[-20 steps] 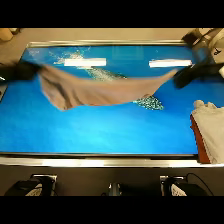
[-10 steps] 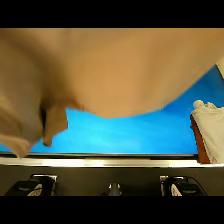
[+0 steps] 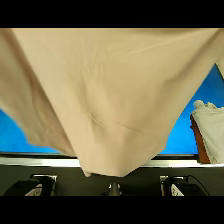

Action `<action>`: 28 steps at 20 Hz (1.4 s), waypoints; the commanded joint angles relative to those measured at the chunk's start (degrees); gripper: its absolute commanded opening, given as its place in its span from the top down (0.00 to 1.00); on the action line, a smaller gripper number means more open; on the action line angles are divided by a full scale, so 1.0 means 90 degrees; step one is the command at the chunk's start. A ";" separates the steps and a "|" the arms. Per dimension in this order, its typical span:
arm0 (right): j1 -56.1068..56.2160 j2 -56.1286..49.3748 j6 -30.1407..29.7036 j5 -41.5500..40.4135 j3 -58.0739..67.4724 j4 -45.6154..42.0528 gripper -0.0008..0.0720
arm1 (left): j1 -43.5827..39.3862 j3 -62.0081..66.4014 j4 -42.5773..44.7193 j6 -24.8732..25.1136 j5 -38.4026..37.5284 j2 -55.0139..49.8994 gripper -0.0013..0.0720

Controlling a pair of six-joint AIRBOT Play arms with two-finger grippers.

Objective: Fold the shirts.

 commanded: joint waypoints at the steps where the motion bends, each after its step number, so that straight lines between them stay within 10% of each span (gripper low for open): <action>1: -0.0005 -0.1331 -0.0010 0.0736 -0.0049 -0.0253 0.97 | 0.0007 -0.0437 0.0461 0.0121 -0.0653 -0.0889 0.94; 10: 0.0002 -0.4619 0.0471 0.0080 -0.0051 -0.0233 0.96 | -0.0007 -0.0629 -0.0559 0.0114 -0.0780 -0.4172 0.94; 16: 0.0002 -0.5115 0.1049 0.0335 -0.0053 0.0571 0.96 | -0.0165 -0.0629 -0.1746 0.0036 -0.2310 -0.5642 0.94; 17: 0.0000 -0.5095 0.1052 0.0236 -0.0051 0.0653 0.96 | -0.0209 -0.0629 -0.1766 0.0041 -0.2577 -0.5780 0.90; 19: -0.0029 -0.4979 0.1037 0.0172 -0.0044 0.0622 0.48 | -0.0226 -0.0629 -0.1758 0.0022 -0.3118 -0.5889 0.28; 20: -0.0090 -0.4872 0.0906 0.0342 -0.0044 0.0466 0.31 | -0.0155 -0.0627 -0.1729 0.0022 -0.3429 -0.5872 0.24; 28: -0.0940 -0.4396 0.0527 0.2385 -0.1217 -0.0160 0.42 | 0.0032 -0.2302 -0.1630 0.0107 -0.3793 -0.5139 0.62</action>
